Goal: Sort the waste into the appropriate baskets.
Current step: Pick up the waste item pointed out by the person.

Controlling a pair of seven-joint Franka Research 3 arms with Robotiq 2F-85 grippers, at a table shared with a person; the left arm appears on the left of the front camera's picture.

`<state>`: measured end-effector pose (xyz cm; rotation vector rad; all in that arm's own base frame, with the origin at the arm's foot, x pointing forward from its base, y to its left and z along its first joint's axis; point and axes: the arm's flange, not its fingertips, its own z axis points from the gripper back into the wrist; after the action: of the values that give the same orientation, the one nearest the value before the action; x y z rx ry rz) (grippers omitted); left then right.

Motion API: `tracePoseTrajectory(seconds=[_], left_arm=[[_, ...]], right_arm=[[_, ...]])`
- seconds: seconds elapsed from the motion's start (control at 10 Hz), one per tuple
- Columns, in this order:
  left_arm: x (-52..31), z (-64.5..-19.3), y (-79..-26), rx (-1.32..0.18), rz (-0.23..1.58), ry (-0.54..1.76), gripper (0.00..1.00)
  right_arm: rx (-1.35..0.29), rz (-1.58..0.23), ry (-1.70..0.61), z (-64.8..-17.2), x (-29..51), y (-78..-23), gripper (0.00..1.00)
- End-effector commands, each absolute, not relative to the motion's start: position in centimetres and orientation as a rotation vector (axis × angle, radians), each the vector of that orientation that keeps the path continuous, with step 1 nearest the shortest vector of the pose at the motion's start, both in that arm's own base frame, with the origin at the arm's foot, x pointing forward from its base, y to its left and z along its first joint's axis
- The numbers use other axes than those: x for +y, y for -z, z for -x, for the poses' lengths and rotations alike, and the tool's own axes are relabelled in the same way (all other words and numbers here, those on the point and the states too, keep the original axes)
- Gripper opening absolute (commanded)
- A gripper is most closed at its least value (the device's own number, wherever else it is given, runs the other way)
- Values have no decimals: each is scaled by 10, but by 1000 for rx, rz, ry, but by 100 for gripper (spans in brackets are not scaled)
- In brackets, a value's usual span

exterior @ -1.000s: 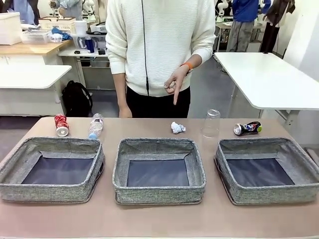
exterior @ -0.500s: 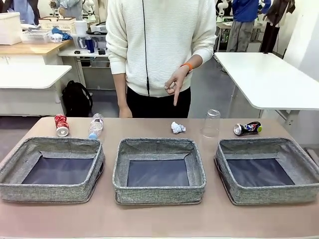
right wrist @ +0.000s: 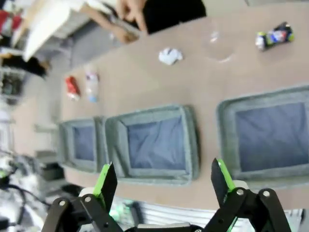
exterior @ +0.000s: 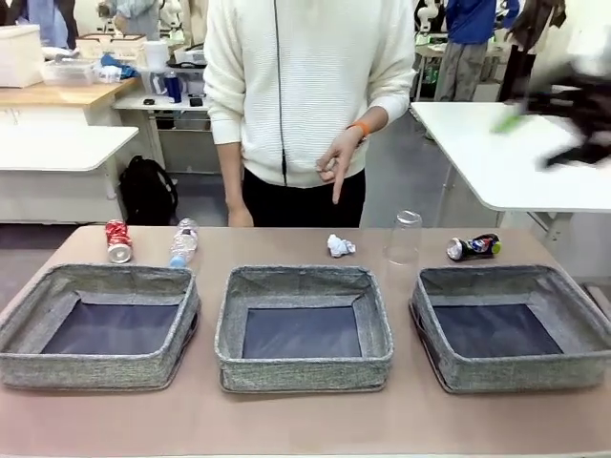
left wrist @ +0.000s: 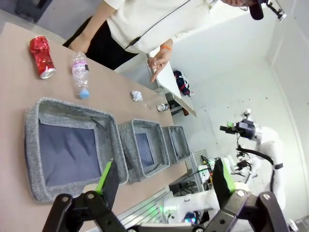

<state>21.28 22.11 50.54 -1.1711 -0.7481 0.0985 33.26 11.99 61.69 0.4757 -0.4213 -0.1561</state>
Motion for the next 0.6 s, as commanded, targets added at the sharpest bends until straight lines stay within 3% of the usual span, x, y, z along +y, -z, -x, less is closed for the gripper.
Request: tracePoseTrajectory(seconds=[0.0, 0.2, 0.3, 0.5], left_arm=[[222, -212, -508, -773, 1178, -76, 100], [222, -212, -508, -773, 1178, -76, 100], [222, -212, -508, -773, 1178, -76, 100], [222, -212, -508, -773, 1178, -76, 100]], right_arm=[[-296, -259, 88, -396, 183, -597, 100], [-301, -160, 72, -392, 226, -557, 100], [-318, -284, 58, -372, 227, -577, 100], [-318, -284, 58, -372, 227, -577, 100]])
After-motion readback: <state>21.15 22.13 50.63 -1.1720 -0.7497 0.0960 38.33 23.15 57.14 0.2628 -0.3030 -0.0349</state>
